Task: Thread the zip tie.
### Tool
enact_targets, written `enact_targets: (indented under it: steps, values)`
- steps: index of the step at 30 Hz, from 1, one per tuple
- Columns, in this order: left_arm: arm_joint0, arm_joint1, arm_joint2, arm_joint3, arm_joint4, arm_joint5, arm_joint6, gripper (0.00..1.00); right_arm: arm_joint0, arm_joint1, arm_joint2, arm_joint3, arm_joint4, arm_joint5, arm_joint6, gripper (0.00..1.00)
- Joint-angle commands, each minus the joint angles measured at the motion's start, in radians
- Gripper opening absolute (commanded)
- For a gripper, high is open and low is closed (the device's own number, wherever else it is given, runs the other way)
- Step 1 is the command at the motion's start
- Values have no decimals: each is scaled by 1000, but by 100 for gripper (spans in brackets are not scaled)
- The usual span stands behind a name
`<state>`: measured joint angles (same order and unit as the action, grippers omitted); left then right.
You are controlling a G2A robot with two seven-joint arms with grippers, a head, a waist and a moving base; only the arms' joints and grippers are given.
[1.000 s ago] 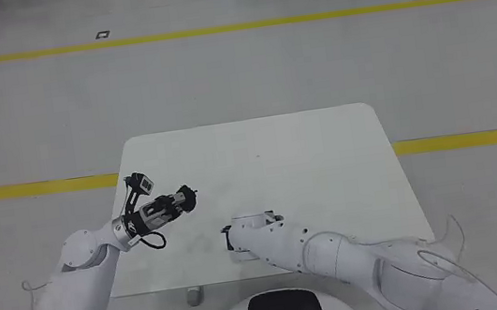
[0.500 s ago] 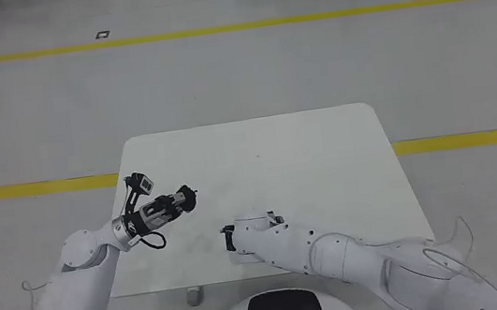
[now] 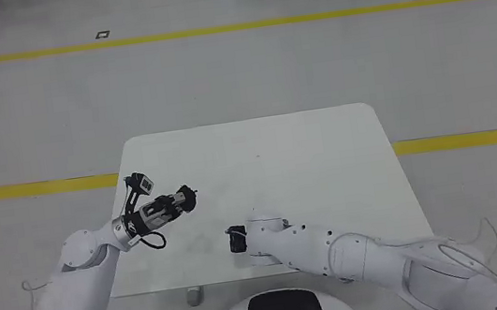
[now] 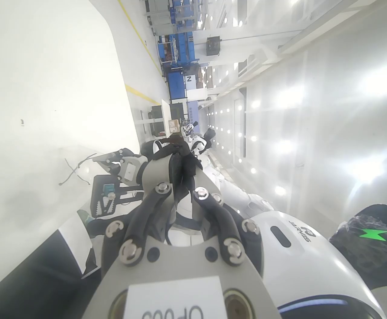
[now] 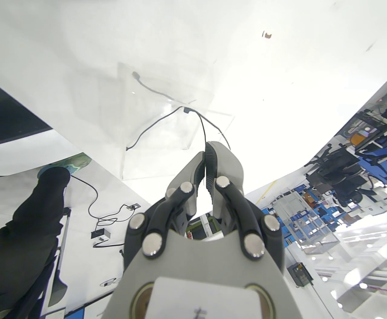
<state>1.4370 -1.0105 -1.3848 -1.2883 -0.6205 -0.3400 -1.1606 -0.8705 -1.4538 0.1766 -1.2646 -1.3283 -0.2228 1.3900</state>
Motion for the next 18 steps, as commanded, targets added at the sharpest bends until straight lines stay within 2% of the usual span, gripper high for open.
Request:
enact_targets:
  steps: [1,7,10,14,18]
  values:
    - [0,0,0,0,0,0,0,0,-1,21,0,-22,10,10,0,0]
    - [0,0,0,0,0,0,0,0,-2,77,0,-99,35,45,0,0]
    - [0,0,0,0,0,0,0,0,-9,112,16,-159,57,73,0,0]
    - [0,0,0,0,0,0,0,0,-33,169,74,-251,82,128,0,0]
    - [0,0,0,0,0,0,0,0,-102,239,180,-372,89,178,-18,0]
